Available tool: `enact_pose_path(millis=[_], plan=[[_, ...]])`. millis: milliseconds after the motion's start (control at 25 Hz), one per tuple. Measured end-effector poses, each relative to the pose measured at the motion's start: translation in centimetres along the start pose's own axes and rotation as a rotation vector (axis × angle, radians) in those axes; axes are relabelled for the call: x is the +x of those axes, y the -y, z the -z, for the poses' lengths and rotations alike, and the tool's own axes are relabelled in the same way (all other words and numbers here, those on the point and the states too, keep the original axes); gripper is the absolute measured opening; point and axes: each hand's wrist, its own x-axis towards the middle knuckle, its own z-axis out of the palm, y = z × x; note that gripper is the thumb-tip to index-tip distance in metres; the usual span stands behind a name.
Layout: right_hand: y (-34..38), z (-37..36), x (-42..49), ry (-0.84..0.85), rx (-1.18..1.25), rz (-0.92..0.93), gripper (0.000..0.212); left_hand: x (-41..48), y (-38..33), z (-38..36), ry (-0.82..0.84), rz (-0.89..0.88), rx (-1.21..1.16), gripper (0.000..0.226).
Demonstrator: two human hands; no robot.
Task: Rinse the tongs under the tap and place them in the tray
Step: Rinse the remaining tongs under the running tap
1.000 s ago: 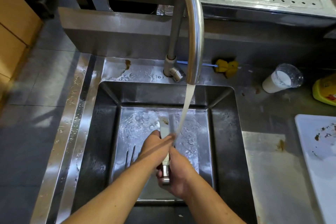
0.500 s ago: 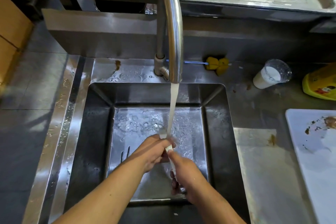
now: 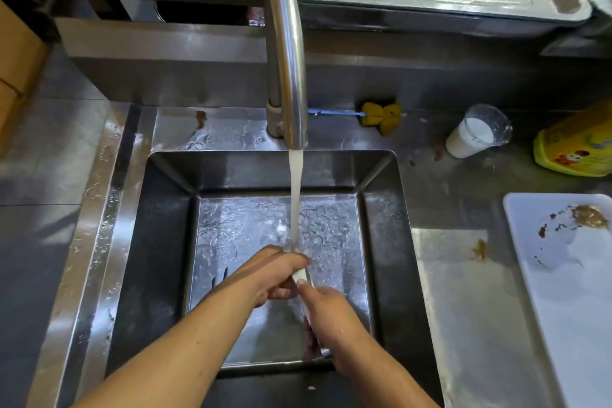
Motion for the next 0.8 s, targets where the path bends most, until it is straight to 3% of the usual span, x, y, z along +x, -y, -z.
enact_pose_path(millis=[120, 200, 280, 360, 440, 520, 720, 800], plan=[[0.0, -0.6, -0.1, -0.087, -0.071, 0.063, 0.035, 0.3, -0.4, -0.2, -0.189, 0.004, 0.292, 0.015], [0.1, -1.0, -0.2, -0.008, 0.128, 0.039, 0.046, 1.0, -0.5, -0.2, -0.296, 0.000, 0.487, 0.008], [0.6, -0.9, -0.3, 0.080, 0.331, -0.005, 0.046, 2.0, -0.4, 0.1, -0.331, -0.008, 0.488, 0.006], [1.2, -0.3, -0.6, 0.083, 0.431, -0.027, 0.030, 2.9, -0.7, 0.0, -0.338, 0.000, 0.336, 0.006], [1.5, 0.2, -0.9, 0.076, 0.469, -0.034, 0.029, 2.7, -1.0, -0.3, -0.253, -0.026, 0.355, 0.007], [1.3, 0.4, -1.3, 0.043, 0.365, 0.016, 0.032, 2.2, -1.2, -0.5, -0.182, -0.013, 0.461, 0.005], [0.0, 0.1, -1.9, -0.090, -0.097, 0.191, 0.038, 2.7, -1.3, -0.7, -0.234, 0.013, 0.613, 0.004], [-0.2, 0.1, -1.9, -0.100, -0.122, 0.181, 0.037, 3.0, -0.5, -1.0, -0.079, -0.016, 0.498, 0.015]])
